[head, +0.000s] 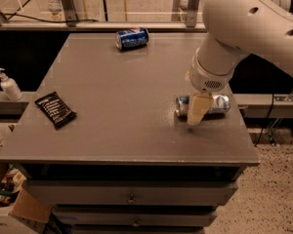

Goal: Place redbull can upright

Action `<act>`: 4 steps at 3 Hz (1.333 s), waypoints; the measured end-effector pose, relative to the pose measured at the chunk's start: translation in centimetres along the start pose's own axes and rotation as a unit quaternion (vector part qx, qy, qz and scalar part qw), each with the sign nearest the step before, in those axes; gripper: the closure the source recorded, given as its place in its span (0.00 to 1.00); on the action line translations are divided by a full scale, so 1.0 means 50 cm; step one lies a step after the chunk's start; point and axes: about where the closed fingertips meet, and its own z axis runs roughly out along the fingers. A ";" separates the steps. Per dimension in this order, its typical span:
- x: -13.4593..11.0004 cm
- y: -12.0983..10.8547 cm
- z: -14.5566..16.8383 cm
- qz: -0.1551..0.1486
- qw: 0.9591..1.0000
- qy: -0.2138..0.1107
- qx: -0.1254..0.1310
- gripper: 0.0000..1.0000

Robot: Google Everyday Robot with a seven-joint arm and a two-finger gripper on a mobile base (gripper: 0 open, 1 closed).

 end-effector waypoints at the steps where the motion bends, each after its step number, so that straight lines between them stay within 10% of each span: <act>1: 0.008 0.001 0.001 0.005 1.000 0.002 -0.003 0.47; 3: 0.016 -0.001 -0.025 0.012 1.000 0.001 -0.001 0.94; 4: 0.016 -0.010 -0.051 0.029 0.999 -0.018 -0.002 1.00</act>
Offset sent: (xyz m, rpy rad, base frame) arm -0.0003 -0.0139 0.0001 -0.0034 0.0240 -0.0392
